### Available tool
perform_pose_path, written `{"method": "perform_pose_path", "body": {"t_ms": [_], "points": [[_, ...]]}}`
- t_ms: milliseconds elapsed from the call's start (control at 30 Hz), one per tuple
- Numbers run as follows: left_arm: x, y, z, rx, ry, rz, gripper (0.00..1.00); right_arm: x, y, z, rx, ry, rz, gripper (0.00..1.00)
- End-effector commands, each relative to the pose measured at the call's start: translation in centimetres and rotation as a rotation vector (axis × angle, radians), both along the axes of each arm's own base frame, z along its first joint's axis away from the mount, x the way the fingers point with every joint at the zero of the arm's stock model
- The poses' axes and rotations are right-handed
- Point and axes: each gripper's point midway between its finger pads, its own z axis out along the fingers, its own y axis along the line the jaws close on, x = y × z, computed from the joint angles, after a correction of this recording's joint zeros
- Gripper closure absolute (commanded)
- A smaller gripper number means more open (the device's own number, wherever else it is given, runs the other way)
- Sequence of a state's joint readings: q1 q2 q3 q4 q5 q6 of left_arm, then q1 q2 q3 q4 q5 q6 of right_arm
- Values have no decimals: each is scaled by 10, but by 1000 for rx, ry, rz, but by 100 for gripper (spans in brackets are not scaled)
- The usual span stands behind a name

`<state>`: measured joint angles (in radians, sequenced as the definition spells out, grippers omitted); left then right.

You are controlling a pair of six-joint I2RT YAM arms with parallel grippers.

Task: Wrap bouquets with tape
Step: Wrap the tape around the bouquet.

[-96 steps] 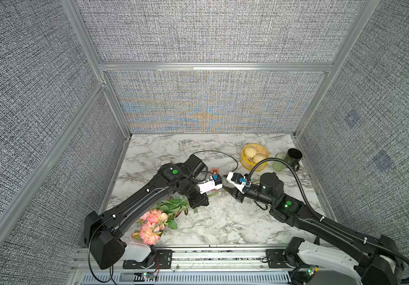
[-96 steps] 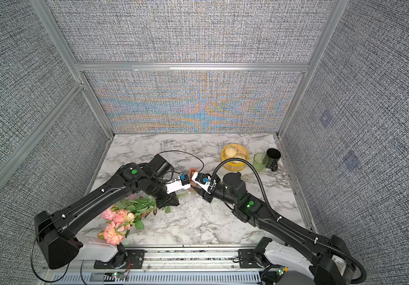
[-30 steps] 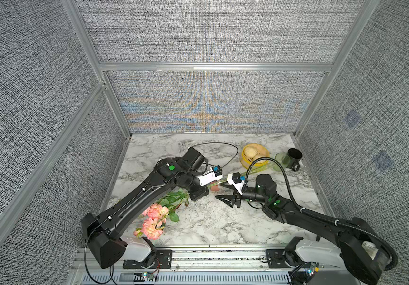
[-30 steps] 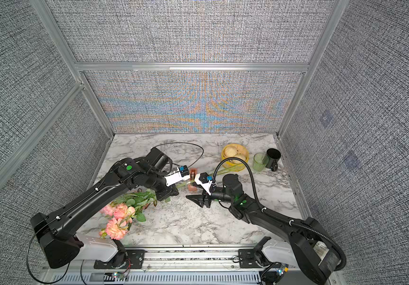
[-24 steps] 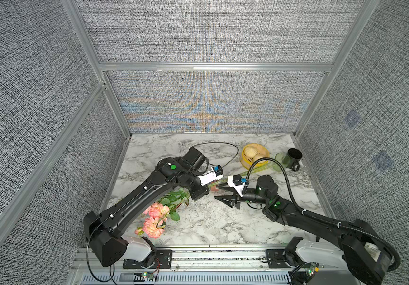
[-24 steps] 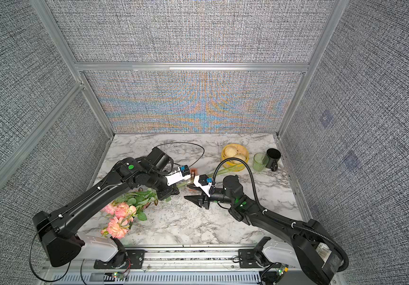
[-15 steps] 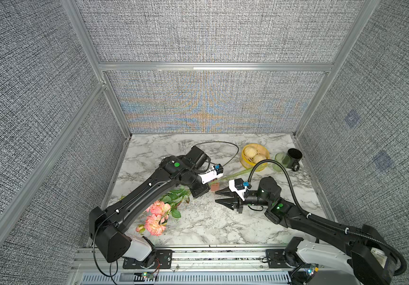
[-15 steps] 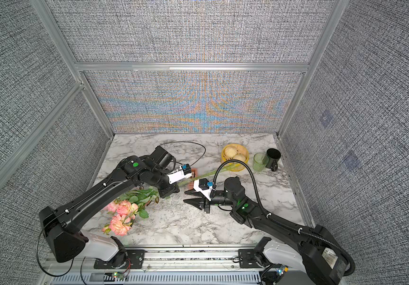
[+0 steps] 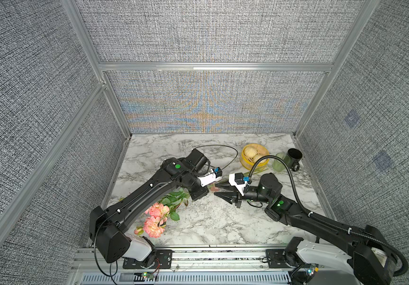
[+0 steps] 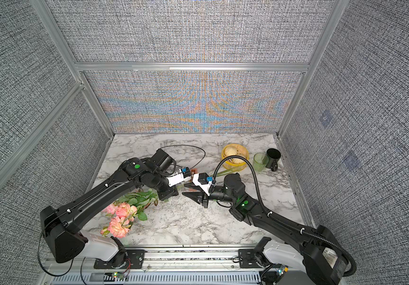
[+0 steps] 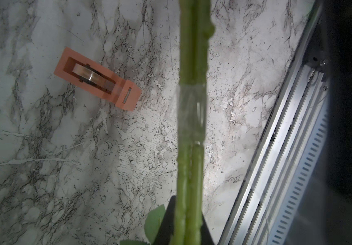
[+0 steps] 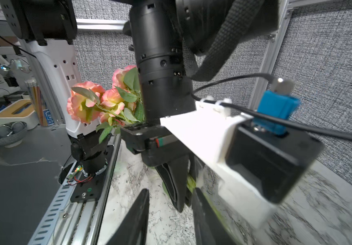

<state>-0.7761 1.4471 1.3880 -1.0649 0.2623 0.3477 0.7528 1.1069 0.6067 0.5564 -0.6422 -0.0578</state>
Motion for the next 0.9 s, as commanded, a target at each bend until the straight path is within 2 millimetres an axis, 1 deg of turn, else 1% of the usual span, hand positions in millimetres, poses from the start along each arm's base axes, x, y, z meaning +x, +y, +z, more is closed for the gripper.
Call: {"method": "perform_pose_path", "body": {"t_ms": [0, 167, 267, 333, 433, 567, 700, 767, 867], "points": [[-2, -2, 3, -16, 3, -14, 100, 9, -8, -3, -30, -19, -79, 62], [-14, -6, 10, -63, 48, -34, 100, 20, -22, -14, -98, -49, -183, 61], [-19, -8, 14, -89, 70, -41, 100, 23, -26, -19, -146, -80, -206, 60], [-23, -10, 13, -99, 95, -52, 100, 28, -28, -17, -150, -85, -238, 60], [-27, -12, 10, -98, 125, -67, 100, 30, -27, -11, -136, -90, -243, 60], [-30, -10, 3, -59, 174, -73, 100, 31, -26, -4, -119, -87, -248, 60], [-31, -8, -4, -23, 197, -83, 100, 40, -30, -1, -152, -53, -299, 60], [-31, -7, -6, -15, 197, -85, 100, 49, -35, -2, -193, -27, -356, 61], [-32, -8, -4, -24, 198, -93, 100, 55, -44, -14, -305, -29, -401, 61]]}}
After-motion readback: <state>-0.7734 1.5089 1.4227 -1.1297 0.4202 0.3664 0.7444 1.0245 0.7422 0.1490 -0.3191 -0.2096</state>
